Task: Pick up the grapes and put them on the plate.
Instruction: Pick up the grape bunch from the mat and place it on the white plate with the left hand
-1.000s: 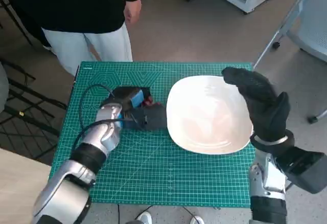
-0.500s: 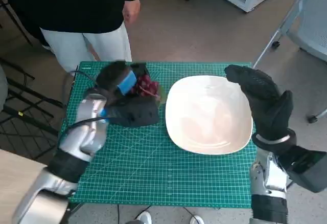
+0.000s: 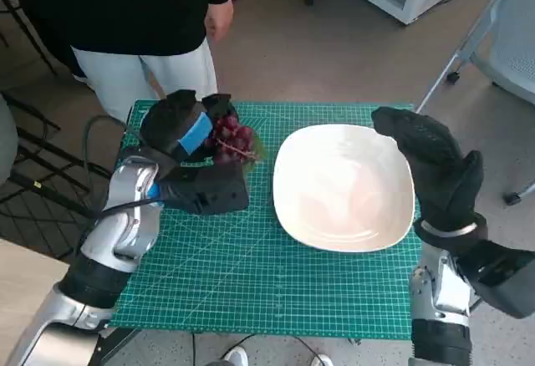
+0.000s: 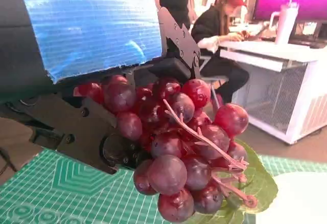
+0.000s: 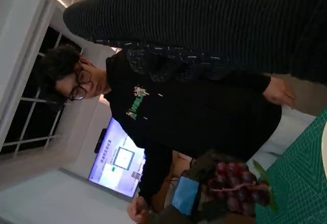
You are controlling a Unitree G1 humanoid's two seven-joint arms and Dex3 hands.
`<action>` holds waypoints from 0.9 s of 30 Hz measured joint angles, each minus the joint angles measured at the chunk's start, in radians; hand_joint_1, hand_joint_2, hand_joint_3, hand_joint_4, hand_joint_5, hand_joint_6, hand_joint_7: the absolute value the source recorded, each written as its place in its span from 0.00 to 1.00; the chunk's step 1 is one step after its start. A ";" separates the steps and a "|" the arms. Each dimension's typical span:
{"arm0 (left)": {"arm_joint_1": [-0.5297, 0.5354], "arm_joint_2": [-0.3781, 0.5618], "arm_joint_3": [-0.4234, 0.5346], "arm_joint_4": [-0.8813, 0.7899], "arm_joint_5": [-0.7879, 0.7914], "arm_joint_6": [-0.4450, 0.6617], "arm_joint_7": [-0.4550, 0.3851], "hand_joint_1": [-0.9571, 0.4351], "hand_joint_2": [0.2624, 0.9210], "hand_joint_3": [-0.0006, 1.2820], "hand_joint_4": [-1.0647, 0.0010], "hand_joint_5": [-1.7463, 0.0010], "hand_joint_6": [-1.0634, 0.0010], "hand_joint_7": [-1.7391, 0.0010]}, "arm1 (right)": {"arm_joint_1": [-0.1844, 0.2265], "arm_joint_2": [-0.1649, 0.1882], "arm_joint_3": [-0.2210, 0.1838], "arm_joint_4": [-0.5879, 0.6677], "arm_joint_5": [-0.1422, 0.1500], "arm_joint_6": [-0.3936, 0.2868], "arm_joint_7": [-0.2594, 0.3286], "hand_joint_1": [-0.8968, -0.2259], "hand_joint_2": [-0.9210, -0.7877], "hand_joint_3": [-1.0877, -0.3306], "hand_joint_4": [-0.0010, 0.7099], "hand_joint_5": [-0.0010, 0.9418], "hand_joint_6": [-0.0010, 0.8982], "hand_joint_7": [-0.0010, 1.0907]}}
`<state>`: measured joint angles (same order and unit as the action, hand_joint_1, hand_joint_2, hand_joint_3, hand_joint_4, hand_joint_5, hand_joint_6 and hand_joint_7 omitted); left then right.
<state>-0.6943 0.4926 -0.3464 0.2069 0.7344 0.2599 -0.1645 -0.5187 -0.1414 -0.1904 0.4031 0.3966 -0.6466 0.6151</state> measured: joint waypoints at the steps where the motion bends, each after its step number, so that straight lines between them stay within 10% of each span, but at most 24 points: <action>1: 0.001 -0.002 0.000 -0.008 0.001 0.006 -0.008 0.69 1.00 0.10 0.43 0.20 0.41 0.42 | 0.000 0.000 -0.001 0.001 0.001 -0.001 0.001 0.58 0.00 0.70 0.29 0.01 0.00 0.35; 27: -0.083 -0.163 -0.096 -0.167 0.034 -0.023 -0.143 0.69 1.00 0.12 0.49 0.16 0.41 0.41 | 0.020 -0.017 -0.038 -0.007 0.032 -0.011 0.015 0.56 0.00 0.72 0.30 0.01 0.00 0.34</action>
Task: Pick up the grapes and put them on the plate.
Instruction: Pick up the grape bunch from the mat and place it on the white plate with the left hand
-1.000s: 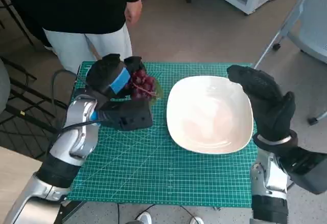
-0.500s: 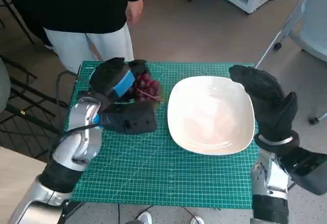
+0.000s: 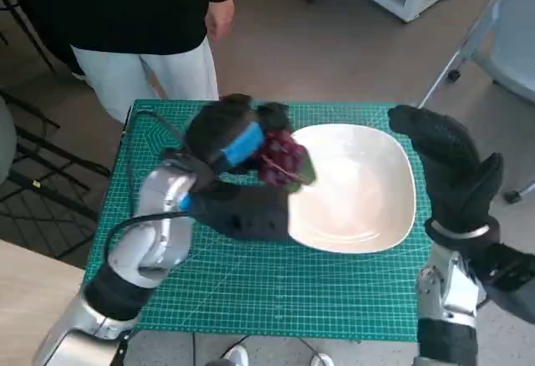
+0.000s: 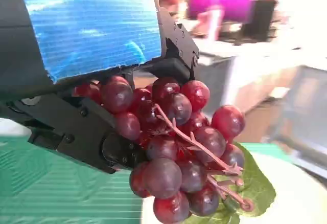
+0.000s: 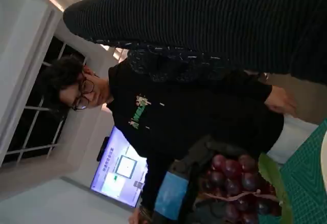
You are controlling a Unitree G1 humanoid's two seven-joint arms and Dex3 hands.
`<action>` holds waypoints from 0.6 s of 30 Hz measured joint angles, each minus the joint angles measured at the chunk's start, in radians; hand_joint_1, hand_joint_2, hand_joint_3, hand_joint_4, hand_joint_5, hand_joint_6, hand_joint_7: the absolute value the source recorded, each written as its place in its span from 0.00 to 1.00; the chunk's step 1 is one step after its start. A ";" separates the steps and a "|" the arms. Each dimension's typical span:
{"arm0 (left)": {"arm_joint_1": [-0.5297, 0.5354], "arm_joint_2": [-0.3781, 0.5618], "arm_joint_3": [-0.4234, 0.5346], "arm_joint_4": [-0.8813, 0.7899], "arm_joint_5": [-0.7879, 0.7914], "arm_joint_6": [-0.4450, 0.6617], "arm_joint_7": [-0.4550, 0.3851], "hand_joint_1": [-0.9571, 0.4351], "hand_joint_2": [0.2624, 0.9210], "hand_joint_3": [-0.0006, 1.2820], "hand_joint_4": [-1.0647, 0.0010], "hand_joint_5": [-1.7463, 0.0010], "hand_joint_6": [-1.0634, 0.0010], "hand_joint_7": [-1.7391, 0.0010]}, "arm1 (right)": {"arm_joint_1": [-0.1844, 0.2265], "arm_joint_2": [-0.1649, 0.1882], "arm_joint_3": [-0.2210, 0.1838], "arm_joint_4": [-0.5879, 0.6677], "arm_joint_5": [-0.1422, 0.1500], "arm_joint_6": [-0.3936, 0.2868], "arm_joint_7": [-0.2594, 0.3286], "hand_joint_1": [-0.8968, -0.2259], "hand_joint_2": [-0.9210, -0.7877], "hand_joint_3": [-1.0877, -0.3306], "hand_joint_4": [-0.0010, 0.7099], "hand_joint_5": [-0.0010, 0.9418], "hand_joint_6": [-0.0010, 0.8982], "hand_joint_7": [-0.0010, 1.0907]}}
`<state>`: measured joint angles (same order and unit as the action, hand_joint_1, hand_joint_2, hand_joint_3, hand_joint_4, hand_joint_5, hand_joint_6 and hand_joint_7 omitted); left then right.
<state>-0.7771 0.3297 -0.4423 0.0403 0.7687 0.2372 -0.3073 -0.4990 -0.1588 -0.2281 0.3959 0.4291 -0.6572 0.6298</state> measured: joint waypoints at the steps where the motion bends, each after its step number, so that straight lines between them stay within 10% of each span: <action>1: -0.012 -0.010 -0.006 0.014 0.003 -0.008 0.001 0.69 1.00 0.12 0.48 0.17 0.43 0.40 | 0.003 0.000 -0.001 -0.003 0.000 0.000 0.000 0.56 0.00 0.72 0.30 0.01 0.00 0.34; 18: -0.170 -0.177 -0.074 0.301 0.012 -0.054 0.012 0.69 1.00 0.12 0.47 0.17 0.45 0.38 | 0.051 -0.019 -0.018 -0.063 -0.005 0.000 -0.039 0.54 0.00 0.73 0.31 0.01 0.01 0.33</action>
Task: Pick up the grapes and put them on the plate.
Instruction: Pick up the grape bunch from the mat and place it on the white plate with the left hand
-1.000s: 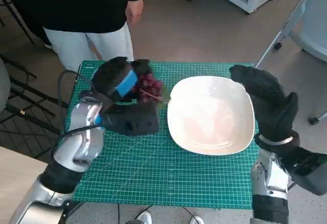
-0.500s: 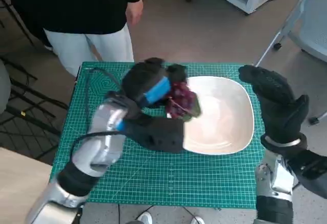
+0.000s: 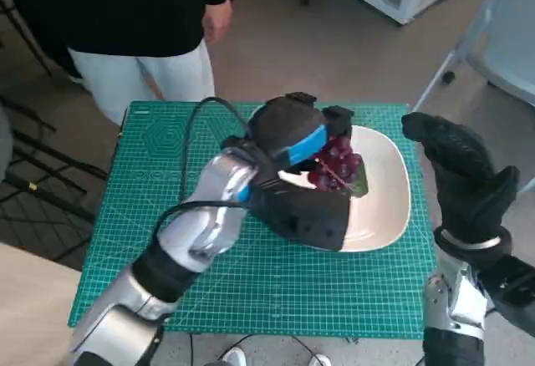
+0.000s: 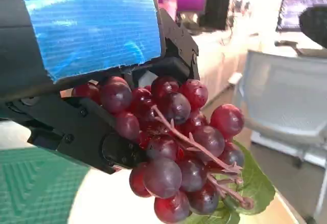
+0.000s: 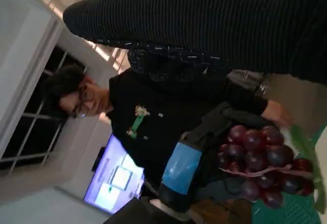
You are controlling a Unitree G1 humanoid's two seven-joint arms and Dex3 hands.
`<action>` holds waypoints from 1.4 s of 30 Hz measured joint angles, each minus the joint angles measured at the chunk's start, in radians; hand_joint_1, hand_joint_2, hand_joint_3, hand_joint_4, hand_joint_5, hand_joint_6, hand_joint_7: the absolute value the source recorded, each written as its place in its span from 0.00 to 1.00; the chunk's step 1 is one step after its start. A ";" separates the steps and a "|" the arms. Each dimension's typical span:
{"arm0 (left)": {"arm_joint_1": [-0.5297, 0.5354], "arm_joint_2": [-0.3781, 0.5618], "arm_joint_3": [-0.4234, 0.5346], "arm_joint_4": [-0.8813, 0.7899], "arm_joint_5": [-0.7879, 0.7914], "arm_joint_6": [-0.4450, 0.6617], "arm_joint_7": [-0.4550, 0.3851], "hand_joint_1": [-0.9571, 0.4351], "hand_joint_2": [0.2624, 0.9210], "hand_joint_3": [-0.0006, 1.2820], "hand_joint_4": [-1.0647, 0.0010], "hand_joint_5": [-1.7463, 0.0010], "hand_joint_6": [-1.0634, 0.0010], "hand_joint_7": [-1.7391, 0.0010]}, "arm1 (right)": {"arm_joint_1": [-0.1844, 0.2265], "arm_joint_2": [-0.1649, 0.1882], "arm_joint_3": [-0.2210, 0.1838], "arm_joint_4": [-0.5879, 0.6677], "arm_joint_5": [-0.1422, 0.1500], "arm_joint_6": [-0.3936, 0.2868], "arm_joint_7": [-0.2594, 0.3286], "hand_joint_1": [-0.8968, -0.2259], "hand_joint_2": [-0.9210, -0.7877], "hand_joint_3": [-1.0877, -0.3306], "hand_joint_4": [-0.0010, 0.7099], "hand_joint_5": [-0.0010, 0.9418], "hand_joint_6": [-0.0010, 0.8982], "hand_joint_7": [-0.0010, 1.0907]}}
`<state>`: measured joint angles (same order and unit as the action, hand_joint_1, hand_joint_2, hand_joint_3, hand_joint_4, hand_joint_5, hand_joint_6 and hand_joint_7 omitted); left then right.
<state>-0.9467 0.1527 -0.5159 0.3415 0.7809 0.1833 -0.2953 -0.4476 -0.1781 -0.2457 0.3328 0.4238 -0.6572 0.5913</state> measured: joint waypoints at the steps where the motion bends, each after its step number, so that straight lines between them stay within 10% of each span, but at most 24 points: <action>1: -0.006 -0.007 -0.003 0.014 0.000 -0.002 0.000 0.69 1.00 0.13 0.49 0.16 0.45 0.39 | 0.002 0.000 0.000 -0.003 -0.001 0.000 -0.004 0.54 0.00 0.73 0.31 0.01 0.01 0.33; 31: -0.094 -0.094 -0.024 0.234 -0.022 -0.031 0.023 0.69 1.00 0.17 0.55 0.13 0.51 0.34 | 0.026 0.002 0.011 -0.033 -0.027 -0.002 -0.059 0.54 0.00 0.72 0.30 0.00 0.02 0.33; 35: -0.094 -0.104 -0.011 0.251 -0.060 -0.038 0.015 0.84 1.00 0.17 0.52 0.18 0.64 0.63 | 0.026 0.002 0.012 -0.033 -0.027 -0.002 -0.059 0.55 0.00 0.72 0.30 0.00 0.02 0.33; 42: -0.104 -0.117 0.011 0.293 -0.134 -0.030 -0.070 0.49 0.96 0.04 0.85 0.86 0.79 0.97 | 0.026 0.002 0.013 -0.034 -0.027 0.000 -0.060 0.55 0.00 0.72 0.30 0.00 0.02 0.33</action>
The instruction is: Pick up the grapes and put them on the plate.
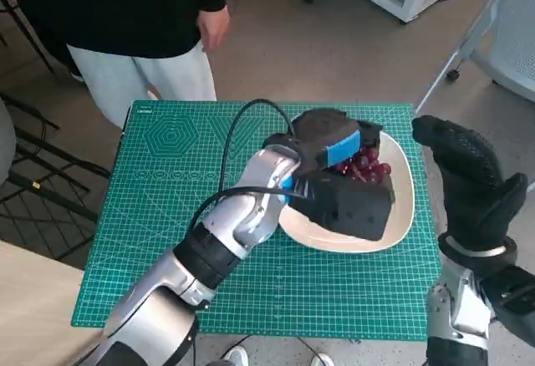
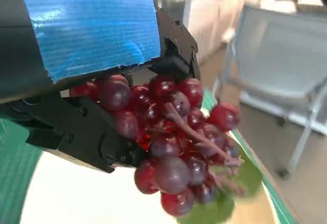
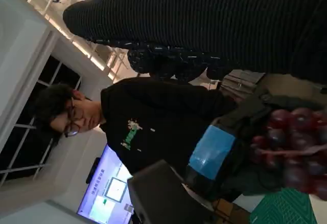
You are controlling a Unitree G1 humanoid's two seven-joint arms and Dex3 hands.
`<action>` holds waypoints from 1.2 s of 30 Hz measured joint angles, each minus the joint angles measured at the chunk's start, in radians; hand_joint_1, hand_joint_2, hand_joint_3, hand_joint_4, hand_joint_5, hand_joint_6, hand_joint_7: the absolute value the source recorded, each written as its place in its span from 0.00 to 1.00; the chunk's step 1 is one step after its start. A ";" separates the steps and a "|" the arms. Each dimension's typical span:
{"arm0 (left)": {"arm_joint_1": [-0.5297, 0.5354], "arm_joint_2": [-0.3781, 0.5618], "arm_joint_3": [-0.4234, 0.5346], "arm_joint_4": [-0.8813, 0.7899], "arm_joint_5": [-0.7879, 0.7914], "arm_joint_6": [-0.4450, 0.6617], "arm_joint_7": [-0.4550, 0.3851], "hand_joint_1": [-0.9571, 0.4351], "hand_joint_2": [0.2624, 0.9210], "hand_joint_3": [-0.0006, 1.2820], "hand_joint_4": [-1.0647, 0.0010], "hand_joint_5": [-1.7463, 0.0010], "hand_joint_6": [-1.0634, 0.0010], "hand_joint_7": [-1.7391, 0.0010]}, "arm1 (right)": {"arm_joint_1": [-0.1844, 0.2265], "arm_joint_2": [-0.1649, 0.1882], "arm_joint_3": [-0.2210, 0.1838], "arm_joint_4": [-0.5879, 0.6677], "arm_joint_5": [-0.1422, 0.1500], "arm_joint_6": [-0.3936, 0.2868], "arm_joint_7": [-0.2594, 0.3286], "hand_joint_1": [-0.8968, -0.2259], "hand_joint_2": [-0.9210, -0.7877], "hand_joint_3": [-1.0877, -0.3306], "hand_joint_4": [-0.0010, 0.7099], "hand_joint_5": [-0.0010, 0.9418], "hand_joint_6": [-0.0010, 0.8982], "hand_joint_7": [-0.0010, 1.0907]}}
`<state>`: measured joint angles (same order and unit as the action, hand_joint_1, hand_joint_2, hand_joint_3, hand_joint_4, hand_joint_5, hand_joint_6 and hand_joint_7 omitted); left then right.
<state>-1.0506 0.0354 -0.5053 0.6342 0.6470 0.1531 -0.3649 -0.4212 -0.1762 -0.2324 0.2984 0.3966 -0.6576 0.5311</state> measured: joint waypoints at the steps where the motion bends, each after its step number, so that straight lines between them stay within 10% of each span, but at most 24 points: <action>1: -0.003 -0.001 0.000 0.008 -0.006 0.001 -0.010 0.45 0.97 0.03 0.89 0.90 0.81 0.98 | 0.000 0.000 0.000 0.000 0.000 0.000 0.000 0.55 0.00 0.72 0.30 0.00 0.02 0.33; 23: 0.001 0.026 0.018 0.038 -0.038 -0.142 0.075 0.38 1.00 0.05 0.99 1.00 0.88 1.00 | 0.000 0.000 0.006 0.001 0.000 0.002 0.002 0.56 0.00 0.70 0.29 0.00 0.01 0.34; 36: 0.159 0.122 0.286 0.081 -0.355 -0.545 0.194 0.37 1.00 0.17 0.97 1.00 0.87 1.00 | 0.000 0.000 0.008 0.000 0.000 0.003 0.002 0.56 0.00 0.71 0.30 0.00 0.01 0.35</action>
<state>-0.8921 0.1577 -0.2188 0.7148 0.2915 -0.3922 -0.1707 -0.4214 -0.1759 -0.2247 0.2987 0.3969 -0.6551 0.5332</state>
